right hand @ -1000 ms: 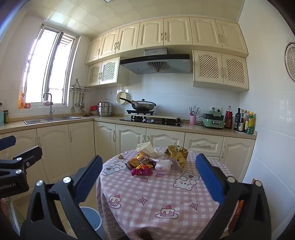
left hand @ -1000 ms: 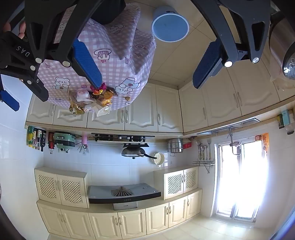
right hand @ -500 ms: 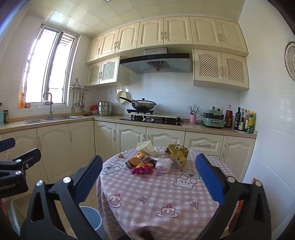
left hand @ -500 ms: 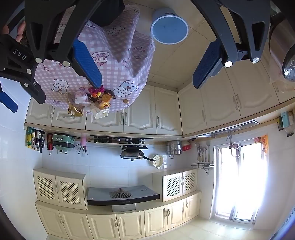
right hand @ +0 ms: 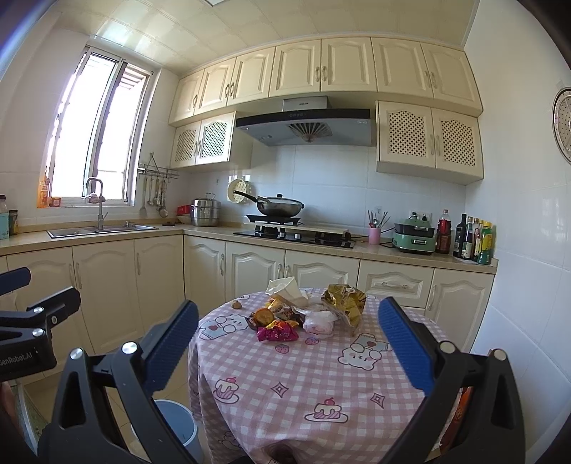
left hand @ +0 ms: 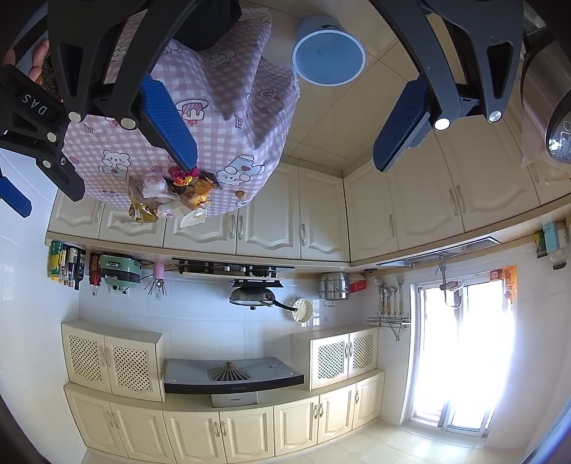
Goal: Collect trash
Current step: 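Move both tools toward the cluttered table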
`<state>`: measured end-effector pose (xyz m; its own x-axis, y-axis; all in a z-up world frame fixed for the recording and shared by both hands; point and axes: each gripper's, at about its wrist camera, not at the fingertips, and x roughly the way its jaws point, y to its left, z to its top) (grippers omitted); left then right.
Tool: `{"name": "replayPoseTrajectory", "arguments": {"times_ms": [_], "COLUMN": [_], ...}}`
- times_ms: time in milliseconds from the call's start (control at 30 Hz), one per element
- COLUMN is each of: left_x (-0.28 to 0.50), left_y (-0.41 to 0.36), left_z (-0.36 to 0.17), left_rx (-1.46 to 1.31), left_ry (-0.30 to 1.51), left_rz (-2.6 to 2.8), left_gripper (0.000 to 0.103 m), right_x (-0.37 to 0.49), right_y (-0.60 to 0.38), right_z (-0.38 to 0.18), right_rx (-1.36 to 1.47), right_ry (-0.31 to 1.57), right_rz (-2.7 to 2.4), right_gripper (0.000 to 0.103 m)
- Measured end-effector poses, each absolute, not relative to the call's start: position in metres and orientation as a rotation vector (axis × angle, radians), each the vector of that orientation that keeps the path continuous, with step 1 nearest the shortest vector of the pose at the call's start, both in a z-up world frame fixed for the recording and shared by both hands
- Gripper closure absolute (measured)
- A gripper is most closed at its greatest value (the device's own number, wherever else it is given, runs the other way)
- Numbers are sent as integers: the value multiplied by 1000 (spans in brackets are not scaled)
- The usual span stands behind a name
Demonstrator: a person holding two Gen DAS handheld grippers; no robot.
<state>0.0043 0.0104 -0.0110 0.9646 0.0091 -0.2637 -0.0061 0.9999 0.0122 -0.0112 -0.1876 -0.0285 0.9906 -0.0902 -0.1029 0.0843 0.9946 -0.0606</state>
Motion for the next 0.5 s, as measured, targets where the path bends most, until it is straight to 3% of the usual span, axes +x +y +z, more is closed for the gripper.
{"name": "replayPoseTrajectory", "arguments": {"times_ms": [500], "left_x": [7], "left_y": [13], "left_z": [-9], "left_rx": [6], "left_ry": [277], "left_rz": [6], "left_gripper": [7], "right_x": [-8], "right_y": [-187], "right_z": [-31], "right_rx": [-54], "right_ry": [113], "right_rz": [-88], "right_gripper": [4]}}
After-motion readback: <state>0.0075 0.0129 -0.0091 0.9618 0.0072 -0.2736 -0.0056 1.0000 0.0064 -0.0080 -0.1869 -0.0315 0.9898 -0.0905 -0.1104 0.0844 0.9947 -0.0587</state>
